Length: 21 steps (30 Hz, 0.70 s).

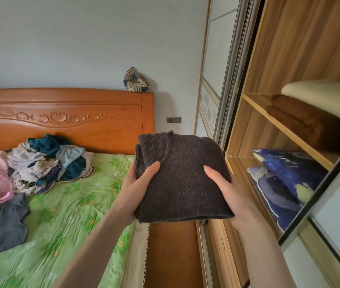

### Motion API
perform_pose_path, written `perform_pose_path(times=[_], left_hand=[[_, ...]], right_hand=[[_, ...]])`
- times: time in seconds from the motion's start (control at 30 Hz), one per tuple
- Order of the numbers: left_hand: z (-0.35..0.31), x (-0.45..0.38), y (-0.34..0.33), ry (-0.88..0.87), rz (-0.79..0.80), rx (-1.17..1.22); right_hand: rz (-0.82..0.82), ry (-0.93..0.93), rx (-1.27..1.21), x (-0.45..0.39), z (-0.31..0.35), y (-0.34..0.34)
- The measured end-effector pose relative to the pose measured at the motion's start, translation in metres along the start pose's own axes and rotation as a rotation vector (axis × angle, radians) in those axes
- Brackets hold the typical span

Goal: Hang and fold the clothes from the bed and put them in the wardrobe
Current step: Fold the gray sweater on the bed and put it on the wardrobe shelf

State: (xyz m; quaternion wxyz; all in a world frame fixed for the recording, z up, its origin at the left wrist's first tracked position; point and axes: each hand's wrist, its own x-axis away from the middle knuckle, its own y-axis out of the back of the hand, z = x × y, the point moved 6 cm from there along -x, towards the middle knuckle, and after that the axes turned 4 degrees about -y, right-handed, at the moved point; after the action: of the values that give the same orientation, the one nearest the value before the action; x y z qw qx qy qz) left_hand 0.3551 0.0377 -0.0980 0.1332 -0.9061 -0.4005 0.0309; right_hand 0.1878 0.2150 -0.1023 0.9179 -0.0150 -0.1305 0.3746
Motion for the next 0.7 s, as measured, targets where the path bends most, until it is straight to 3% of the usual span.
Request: perform_pose_path(times=[0.43,0.7], left_hand=[[-0.014,-0.174,-0.060,-0.017,0.049,-0.030],[-0.022,-0.264,-0.111,-0.008,0.178,-0.039]], right_hand=[[-0.121,0.016,0.034,-0.134,0.067,0.041],[-0.316,0.045,0.080,-0.180,0.107,0.069]])
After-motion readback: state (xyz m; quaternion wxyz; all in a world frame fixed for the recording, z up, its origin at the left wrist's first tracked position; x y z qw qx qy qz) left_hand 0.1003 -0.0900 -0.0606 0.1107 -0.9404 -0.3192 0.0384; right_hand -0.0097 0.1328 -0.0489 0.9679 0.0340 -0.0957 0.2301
